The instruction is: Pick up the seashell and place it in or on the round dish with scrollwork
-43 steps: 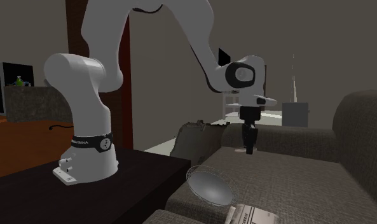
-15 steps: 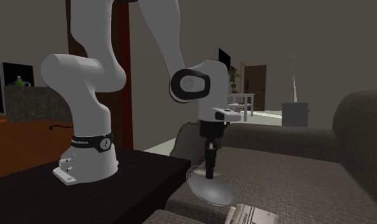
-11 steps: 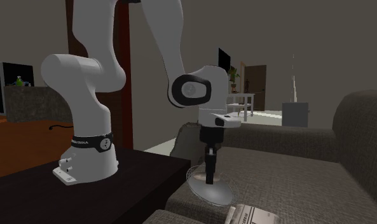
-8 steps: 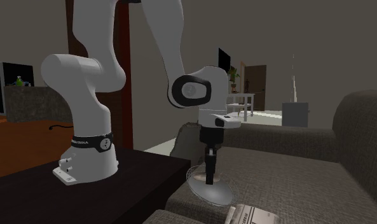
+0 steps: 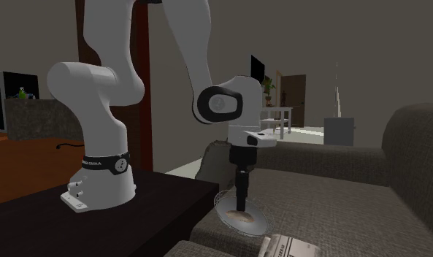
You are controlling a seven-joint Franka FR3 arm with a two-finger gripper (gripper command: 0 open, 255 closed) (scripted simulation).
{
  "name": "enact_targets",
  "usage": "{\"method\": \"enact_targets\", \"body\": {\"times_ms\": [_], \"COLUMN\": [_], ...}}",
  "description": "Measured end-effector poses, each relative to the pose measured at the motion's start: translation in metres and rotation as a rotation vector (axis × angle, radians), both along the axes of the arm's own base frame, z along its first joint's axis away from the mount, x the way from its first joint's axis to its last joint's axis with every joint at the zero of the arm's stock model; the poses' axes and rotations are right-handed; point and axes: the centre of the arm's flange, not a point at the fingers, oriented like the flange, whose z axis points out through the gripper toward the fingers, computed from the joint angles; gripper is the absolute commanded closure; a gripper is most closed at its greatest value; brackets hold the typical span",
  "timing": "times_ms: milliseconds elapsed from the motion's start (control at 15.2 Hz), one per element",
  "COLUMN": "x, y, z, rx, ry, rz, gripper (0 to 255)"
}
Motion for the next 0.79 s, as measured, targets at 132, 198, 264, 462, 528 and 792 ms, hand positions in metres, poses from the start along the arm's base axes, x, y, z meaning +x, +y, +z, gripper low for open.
{"method": "enact_targets", "body": {"times_ms": [132, 198, 264, 462, 528, 792], "x": [0.0, -0.001, 0.0, 0.001, 0.001, 0.001], "y": [0.0, -0.001, 0.001, 0.004, 0.004, 0.004], "z": [0.006, 0.015, 0.027, 0.047, 0.049, 0.05], "rx": [-0.001, -0.001, -0.002, -0.001, 0.0, 0.0], "ry": [-0.001, -0.001, -0.002, -0.001, -0.001, 0.0], "rz": [0.001, 0.001, 0.002, 0.001, 0.0, 0.0], "gripper": [0, 0, 0, 0, 0, 0]}}
